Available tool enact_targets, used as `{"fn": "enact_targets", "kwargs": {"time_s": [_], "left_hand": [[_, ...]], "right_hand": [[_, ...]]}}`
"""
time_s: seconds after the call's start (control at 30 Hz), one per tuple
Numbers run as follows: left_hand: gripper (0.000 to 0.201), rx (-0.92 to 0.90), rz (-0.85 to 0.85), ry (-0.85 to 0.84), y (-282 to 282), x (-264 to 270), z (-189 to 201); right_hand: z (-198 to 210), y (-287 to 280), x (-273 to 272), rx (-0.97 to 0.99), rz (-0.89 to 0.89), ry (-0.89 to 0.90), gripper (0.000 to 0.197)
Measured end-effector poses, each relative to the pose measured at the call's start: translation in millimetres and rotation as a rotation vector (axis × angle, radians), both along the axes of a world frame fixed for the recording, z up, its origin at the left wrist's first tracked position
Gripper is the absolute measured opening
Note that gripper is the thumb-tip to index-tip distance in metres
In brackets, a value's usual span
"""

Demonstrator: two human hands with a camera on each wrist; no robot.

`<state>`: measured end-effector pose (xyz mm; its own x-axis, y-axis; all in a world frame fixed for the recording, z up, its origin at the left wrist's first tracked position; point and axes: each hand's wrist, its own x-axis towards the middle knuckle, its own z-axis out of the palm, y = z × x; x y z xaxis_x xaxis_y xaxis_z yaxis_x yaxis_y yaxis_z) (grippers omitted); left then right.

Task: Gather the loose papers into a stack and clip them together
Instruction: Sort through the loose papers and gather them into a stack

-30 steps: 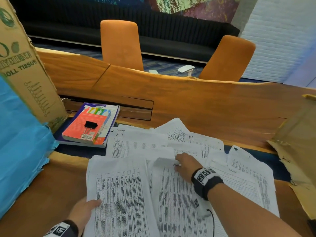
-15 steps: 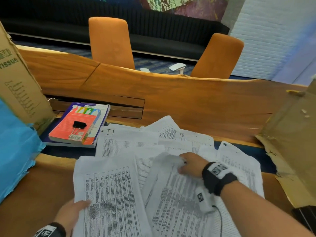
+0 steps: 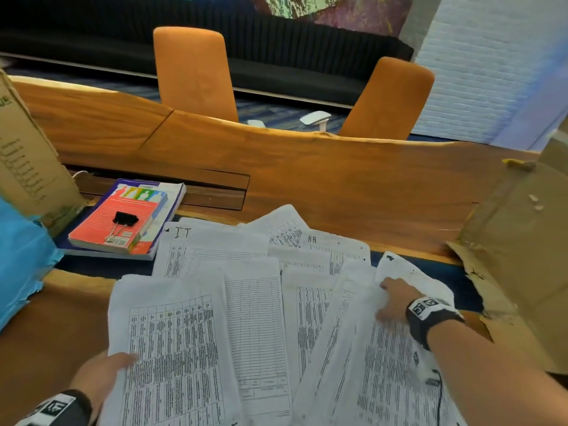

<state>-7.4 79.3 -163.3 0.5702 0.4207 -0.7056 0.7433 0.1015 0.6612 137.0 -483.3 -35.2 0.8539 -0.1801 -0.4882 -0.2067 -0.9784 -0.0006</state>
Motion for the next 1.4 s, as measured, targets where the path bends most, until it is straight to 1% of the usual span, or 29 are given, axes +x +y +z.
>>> {"fn": "enact_targets", "kwargs": {"time_s": [0.03, 0.07, 0.23, 0.3, 0.37, 0.47, 0.53, 0.57, 0.67, 0.73, 0.8, 0.87, 0.9, 1.03, 1.13, 1.23, 1.3, 1.4], "left_hand": [[0.025, 0.002, 0.002, 0.003, -2, -1, 2], [0.027, -0.003, 0.003, 0.004, -3, -1, 2], [0.028, 0.023, 0.004, 0.000, 0, -3, -2], [0.031, 0.033, -0.003, -0.018, 4, -2, -9], [0.031, 0.035, -0.018, -0.021, -1, -3, -1], [0.024, 0.044, 0.001, -0.028, -8, -3, 11], [0.026, 0.047, 0.000, -0.041, -11, -3, 16], [0.026, 0.048, -0.003, -0.048, -12, -3, 19], [0.017, 0.038, -0.009, -0.061, -16, -6, 24], [0.023, 0.036, -0.012, -0.080, -19, -8, 26], [0.028, 0.031, -0.019, -0.095, -20, -9, 28], [0.030, 0.012, -0.027, -0.108, -22, -10, 31], [0.032, 0.001, -0.034, -0.105, -22, -11, 32], [0.031, -0.020, -0.070, -0.151, -25, -10, 44], [0.029, 0.001, -0.147, -0.217, -32, 1, 68], [0.019, 0.004, -0.256, -0.272, -45, 13, 100], [0.016, -0.006, -0.304, -0.296, -53, 22, 116], [0.017, 0.003, -0.360, -0.332, -64, 32, 131]], "right_hand": [[-9, 3, -2, 0.032, -0.008, -0.002, 0.077], [-16, 7, -4, 0.040, -0.002, 0.005, 0.081], [-25, 12, -5, -0.088, 0.087, -0.033, 0.082], [-25, 13, -6, -0.119, 0.106, -0.047, 0.078], [-26, 12, -8, -0.136, 0.108, -0.054, 0.070], [-26, 14, -12, -0.147, 0.094, -0.096, 0.058], [-26, 15, -15, -0.135, 0.070, -0.103, 0.052], [-25, 15, -16, -0.128, 0.058, -0.091, 0.049], [-23, 12, -16, -0.130, 0.070, -0.014, 0.036], [-17, 15, -17, -0.096, 0.076, 0.037, 0.038], [-6, 25, -19, -0.057, 0.095, 0.084, 0.048], [10, 42, -21, 0.012, 0.130, 0.115, 0.055], [19, 52, -21, 0.041, 0.166, 0.124, 0.052], [60, 107, -22, 0.170, 0.390, 0.131, 0.025], [94, 161, -25, 0.292, 0.506, 0.108, 0.013], [110, 211, -20, 0.389, 0.599, 0.072, 0.006], [113, 240, -12, 0.390, 0.638, 0.023, 0.003], [111, 271, 6, 0.381, 0.641, -0.089, 0.025]]}}
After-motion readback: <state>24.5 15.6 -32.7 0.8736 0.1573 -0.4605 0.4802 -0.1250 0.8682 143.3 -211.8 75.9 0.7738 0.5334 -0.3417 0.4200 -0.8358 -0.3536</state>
